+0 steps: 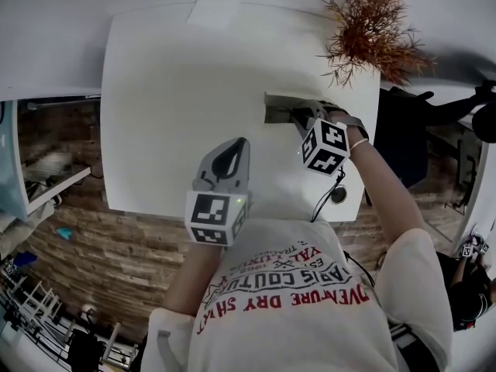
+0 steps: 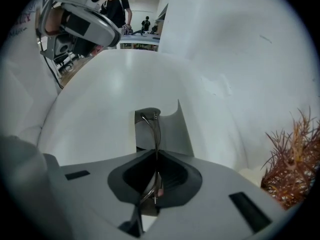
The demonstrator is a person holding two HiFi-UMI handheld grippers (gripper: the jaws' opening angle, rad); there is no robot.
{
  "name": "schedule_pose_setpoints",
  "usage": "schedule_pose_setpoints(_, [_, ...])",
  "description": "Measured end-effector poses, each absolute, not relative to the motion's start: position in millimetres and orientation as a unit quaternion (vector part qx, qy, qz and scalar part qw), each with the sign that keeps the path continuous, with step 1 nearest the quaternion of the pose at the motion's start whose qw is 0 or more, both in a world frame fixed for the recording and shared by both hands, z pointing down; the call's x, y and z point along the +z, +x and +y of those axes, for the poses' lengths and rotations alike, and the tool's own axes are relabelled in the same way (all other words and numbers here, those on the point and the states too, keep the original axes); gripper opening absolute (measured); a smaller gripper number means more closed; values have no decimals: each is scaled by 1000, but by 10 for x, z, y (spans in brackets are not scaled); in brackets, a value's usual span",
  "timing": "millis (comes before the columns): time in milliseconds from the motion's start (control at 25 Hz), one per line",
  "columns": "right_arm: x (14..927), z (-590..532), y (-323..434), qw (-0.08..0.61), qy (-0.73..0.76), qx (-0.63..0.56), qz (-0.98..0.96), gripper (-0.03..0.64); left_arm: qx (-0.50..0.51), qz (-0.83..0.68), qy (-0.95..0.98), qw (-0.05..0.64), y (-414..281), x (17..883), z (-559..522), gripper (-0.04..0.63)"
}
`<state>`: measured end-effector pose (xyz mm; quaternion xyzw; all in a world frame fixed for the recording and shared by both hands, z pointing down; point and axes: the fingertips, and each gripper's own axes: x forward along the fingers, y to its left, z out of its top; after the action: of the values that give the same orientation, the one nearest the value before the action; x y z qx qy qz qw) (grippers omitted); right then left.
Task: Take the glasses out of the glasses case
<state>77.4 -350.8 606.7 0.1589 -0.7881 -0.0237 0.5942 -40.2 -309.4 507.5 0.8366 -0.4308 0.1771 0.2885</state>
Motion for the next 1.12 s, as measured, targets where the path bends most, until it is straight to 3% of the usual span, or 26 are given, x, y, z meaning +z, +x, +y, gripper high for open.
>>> schedule_pose_setpoints(600, [5552,-3610,782,542,233,-82,-803,26,165,-443,838,273,-408,4878,-3097,8])
schedule_pose_setpoints(1120, [4575,-3240,872,337,430,43,-836,26,139,-424,870,208,-219,4317,-3100,8])
